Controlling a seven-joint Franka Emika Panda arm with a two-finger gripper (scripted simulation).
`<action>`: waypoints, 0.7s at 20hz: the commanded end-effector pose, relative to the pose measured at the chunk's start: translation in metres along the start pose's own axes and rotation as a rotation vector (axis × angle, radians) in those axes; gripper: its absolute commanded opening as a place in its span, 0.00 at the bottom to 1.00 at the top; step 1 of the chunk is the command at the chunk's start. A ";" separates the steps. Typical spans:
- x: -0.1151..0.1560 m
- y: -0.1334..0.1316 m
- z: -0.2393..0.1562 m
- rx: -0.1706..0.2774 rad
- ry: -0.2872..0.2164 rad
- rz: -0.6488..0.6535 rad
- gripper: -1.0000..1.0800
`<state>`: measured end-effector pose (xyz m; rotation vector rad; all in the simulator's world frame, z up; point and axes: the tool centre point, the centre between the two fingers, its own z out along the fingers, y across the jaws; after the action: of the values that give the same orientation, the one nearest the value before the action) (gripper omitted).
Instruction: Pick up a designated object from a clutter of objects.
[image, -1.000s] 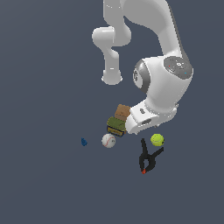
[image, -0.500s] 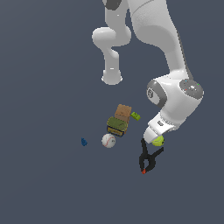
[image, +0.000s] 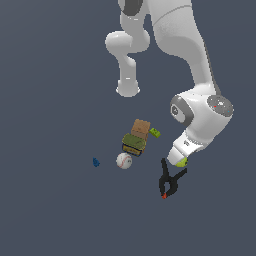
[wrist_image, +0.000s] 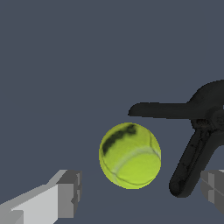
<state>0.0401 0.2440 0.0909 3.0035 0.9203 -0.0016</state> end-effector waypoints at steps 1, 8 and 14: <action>0.000 0.000 0.005 0.000 0.000 0.000 0.96; -0.001 -0.001 0.039 0.000 0.001 -0.003 0.96; 0.001 -0.001 0.050 0.000 0.001 -0.003 0.96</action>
<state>0.0392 0.2446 0.0419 3.0023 0.9248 -0.0033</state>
